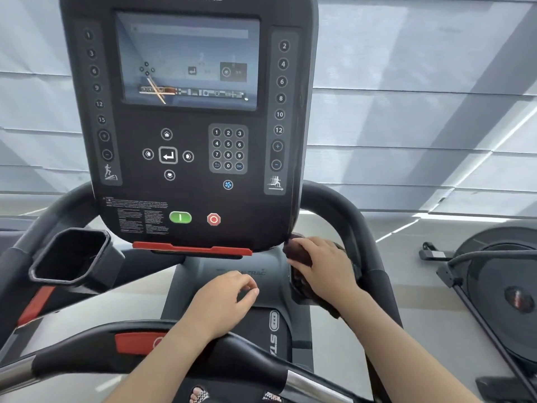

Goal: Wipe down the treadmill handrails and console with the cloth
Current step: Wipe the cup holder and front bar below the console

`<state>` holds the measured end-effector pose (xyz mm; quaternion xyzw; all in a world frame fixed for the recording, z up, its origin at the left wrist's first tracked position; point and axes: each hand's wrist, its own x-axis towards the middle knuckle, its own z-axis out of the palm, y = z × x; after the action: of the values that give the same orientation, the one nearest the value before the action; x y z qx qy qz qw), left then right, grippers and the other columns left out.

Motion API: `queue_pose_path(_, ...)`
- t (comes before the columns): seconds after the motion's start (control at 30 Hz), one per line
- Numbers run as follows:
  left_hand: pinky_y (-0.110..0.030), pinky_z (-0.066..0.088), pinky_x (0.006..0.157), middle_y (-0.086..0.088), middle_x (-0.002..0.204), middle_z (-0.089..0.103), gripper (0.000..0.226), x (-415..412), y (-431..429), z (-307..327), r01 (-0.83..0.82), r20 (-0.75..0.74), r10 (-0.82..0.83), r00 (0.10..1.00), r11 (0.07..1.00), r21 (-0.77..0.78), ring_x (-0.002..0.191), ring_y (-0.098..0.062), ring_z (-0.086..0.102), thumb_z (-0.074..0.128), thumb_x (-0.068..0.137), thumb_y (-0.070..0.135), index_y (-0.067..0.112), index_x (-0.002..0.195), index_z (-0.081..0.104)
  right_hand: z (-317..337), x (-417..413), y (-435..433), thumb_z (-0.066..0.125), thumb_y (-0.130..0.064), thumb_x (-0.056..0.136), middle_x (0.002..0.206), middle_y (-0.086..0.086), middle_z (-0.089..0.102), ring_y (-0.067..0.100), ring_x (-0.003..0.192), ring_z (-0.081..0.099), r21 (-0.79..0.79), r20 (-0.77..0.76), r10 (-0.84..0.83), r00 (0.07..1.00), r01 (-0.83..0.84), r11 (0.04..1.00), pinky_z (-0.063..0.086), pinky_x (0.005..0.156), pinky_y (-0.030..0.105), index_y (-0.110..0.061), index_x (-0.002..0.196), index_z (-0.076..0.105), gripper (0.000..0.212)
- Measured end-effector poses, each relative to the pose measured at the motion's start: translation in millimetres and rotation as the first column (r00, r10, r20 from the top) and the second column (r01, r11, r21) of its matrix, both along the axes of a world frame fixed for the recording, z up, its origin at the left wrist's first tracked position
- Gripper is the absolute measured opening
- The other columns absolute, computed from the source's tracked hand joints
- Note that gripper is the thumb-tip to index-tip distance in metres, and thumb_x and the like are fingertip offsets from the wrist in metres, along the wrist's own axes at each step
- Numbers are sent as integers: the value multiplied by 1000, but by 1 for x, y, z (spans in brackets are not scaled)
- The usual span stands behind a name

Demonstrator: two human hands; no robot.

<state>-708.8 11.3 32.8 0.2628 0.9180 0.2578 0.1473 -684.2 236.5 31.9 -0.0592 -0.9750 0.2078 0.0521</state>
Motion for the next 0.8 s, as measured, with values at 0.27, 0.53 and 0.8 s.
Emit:
queue_pose_path(0.27, -21, 43, 71, 19, 90, 56, 18, -1, 2, -1, 16, -22, -16, 1000, 1000, -13, 82, -1, 50, 46, 89, 44, 35, 94, 61, 1, -3, -15, 47, -51, 91, 131, -3, 51, 25, 117, 46, 116, 166, 24, 986, -43, 992, 43, 88, 38, -31, 129, 47, 43)
queue_pose_path(0.53, -20, 40, 69, 19, 87, 54, 18, -2, 3, -2, 49, -33, -49, 998, 999, -5, 81, -2, 50, 45, 89, 45, 36, 93, 60, -2, 15, -19, 50, -56, 88, 126, -4, 54, 25, 113, 49, 187, 158, 59, 986, -88, 978, 41, 81, 38, -32, 124, 51, 43)
queue_pose_path(0.8, -19, 40, 71, 20, 93, 58, 18, -2, -9, 4, 10, -37, -7, 999, 998, 67, 86, 1, 49, 43, 89, 44, 36, 93, 60, 11, 20, -22, 51, -54, 88, 125, -5, 56, 24, 111, 50, 118, 110, 9, 994, -22, 993, 45, 82, 39, -31, 124, 53, 43)
